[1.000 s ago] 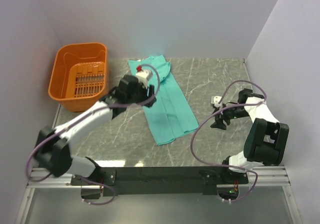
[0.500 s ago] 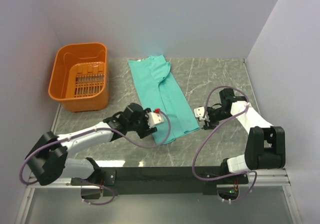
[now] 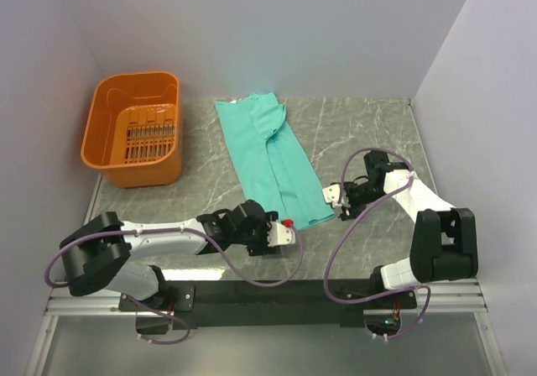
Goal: Fold and stack the t-shirts
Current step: Fold the tshirt
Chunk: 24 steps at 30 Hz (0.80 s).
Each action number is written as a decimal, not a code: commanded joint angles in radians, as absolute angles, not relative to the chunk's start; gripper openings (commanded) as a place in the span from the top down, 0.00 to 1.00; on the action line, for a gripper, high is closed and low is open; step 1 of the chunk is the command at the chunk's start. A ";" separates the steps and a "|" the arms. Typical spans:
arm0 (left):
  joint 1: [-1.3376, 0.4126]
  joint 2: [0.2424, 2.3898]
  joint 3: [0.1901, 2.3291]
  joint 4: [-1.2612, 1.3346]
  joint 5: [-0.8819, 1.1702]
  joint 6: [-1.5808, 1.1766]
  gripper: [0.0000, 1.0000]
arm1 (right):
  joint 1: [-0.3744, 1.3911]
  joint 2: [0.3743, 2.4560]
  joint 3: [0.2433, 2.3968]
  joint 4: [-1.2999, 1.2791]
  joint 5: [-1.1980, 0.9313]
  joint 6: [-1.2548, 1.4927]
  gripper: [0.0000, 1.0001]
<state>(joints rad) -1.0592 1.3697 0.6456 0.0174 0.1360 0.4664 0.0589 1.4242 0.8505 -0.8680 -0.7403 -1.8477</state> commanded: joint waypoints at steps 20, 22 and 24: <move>-1.100 1.548 0.637 0.028 -0.038 0.543 0.52 | 0.074 1.470 0.903 -0.911 -0.741 -1.899 0.34; -1.100 1.551 0.638 0.014 -0.034 0.546 0.67 | 0.075 1.479 0.911 -0.914 -0.744 -1.902 0.34; -1.101 1.549 0.637 0.011 -0.031 0.545 0.84 | 0.080 1.483 0.919 -0.916 -0.742 -1.904 0.34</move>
